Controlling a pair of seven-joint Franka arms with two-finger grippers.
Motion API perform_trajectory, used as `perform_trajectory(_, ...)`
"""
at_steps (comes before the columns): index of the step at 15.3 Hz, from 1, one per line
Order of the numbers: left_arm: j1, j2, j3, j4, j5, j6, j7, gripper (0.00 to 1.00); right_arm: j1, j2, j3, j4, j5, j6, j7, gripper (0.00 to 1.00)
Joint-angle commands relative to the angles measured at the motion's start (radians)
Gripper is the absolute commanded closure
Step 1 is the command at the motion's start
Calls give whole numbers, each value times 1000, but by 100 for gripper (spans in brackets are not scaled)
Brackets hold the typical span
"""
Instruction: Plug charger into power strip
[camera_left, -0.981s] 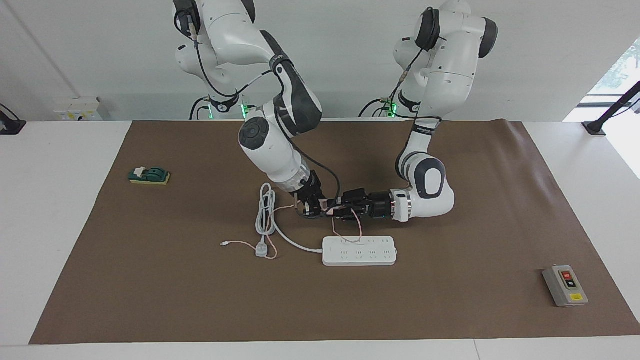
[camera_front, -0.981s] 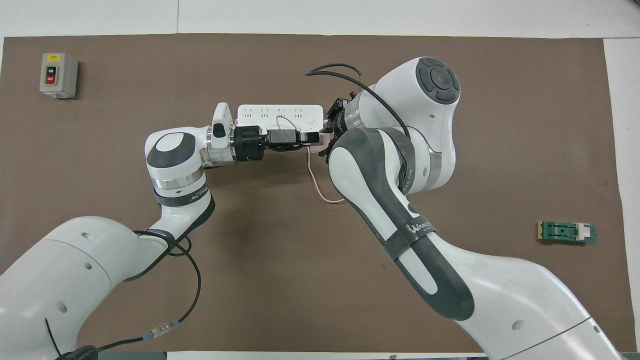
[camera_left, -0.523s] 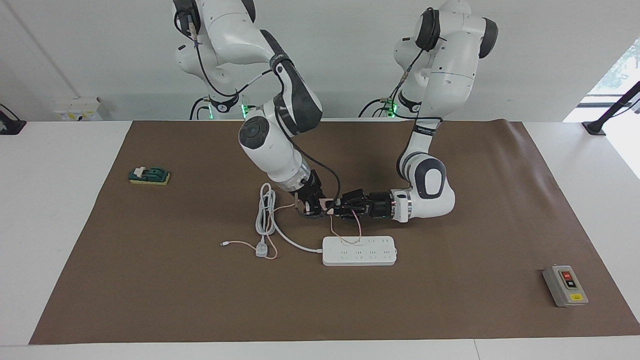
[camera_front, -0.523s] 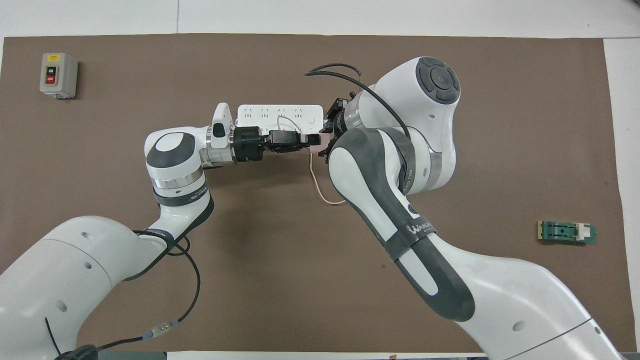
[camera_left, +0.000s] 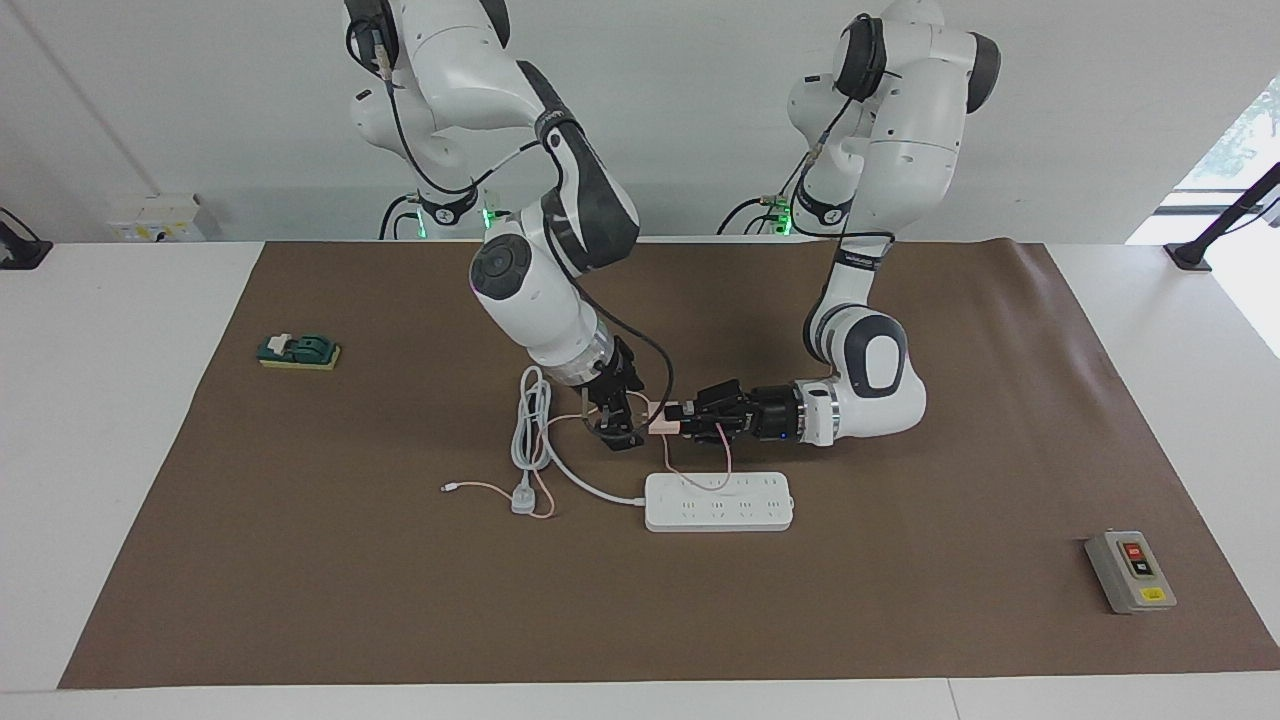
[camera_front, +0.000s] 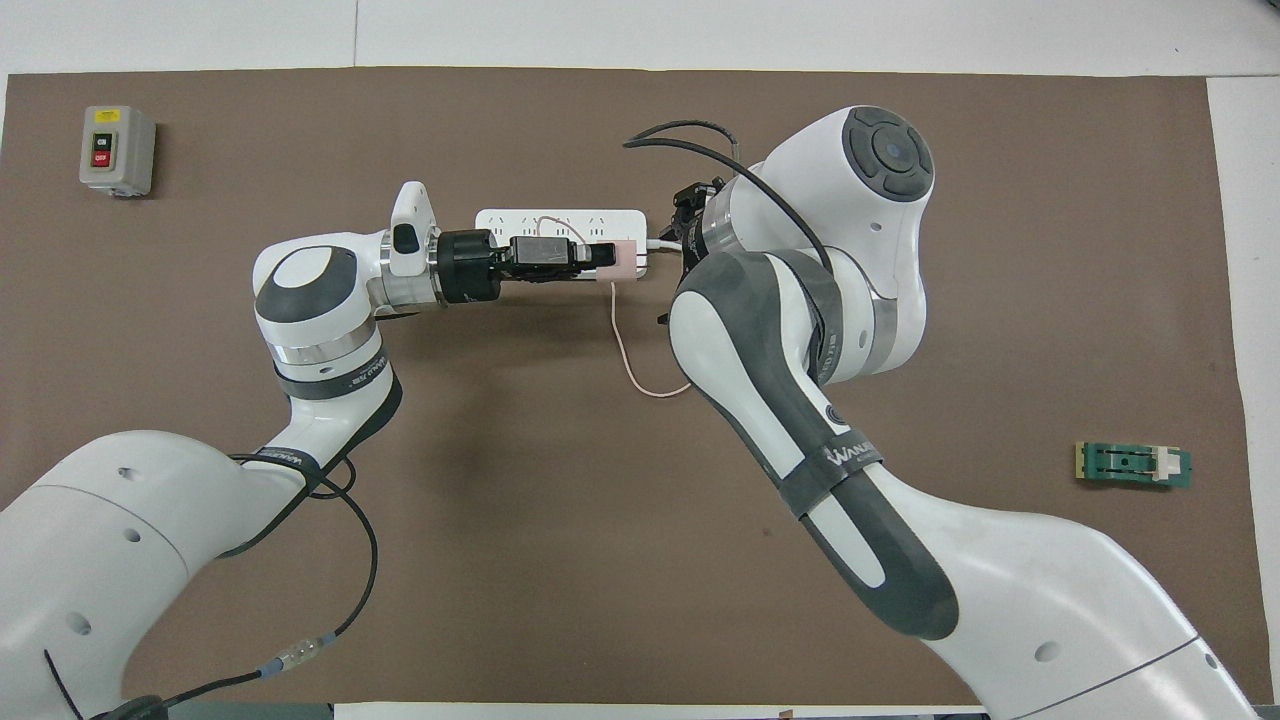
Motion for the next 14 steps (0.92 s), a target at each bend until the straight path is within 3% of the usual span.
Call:
perform_trajectory(1,11,-103,38,-13,89,7,-118,100,-55,-40,5,-2,-38,-68,-118,0)
perform_trajectory(4,14,-152,92,-9,204,2,-213,100,-133,-97,5,-2,-44,-177,-288,0)
perform_trajectory(9,16,-286,208,37,520,-95,-534,100,-213,-195,4,-3,-261,-361,-729,0)
perform_trajectory(14,16,-303,356,252,859,-369,-784,100,-268,-283,4,-2,-392,-501,-1033,0)
